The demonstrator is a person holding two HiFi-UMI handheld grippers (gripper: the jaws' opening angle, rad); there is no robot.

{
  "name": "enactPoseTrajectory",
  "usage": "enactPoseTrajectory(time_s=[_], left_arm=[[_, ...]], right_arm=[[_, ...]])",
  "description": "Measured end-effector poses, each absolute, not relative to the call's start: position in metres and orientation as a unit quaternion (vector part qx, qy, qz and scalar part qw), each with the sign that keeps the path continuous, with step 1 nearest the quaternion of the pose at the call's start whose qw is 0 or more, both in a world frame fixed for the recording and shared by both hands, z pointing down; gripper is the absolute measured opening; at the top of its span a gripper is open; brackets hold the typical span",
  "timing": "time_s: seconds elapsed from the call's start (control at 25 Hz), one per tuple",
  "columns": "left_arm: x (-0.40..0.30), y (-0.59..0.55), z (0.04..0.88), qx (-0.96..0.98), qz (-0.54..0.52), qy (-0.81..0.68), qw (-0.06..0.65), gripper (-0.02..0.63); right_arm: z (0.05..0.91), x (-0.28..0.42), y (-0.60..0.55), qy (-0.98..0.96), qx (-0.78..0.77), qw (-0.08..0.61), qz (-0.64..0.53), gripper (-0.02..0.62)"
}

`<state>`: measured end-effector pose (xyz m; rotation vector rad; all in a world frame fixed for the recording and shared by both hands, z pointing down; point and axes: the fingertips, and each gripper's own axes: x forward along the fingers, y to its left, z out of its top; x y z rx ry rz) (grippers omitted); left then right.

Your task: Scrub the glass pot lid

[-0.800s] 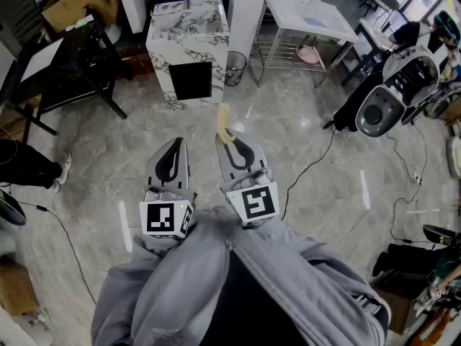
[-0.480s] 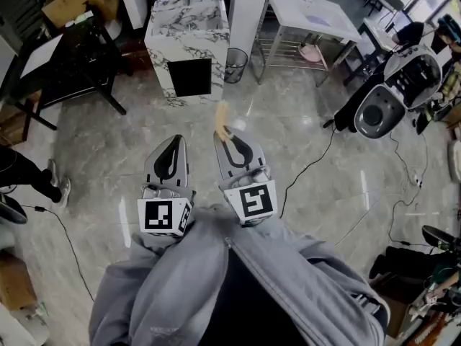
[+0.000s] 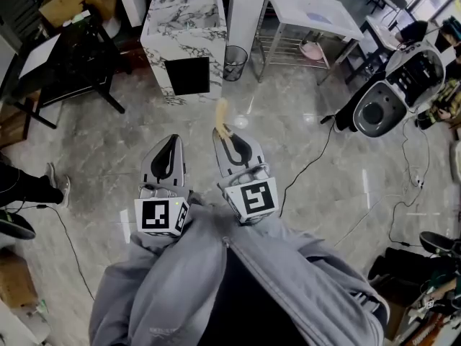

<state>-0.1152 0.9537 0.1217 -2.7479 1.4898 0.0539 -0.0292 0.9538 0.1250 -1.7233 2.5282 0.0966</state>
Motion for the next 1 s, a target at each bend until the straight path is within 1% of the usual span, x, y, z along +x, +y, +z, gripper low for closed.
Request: enactPoseTrajectory(time_s=[0.36, 0.76, 1.0], left_arm=[[-0.138, 0.896, 0.135, -0.872, 0.021, 0.489, -0.003, 0.015], [-0.162, 0.754, 0.153, -0.882, 0.013, 0.470, -0.017, 0.014], [-0.166, 0.673, 0.146, -0.894, 0.010, 0.447, -0.017, 0.015]], right_arm=[[0.145, -0.035, 0.908, 0.822, -0.569, 0.015, 0.015, 0.049], [0.154, -0.055, 0.774, 0.807, -0.590, 0.001, 0.016, 0.051], [0.154, -0.059, 0.699, 0.788, -0.615, -0.003, 0.006, 0.051]])
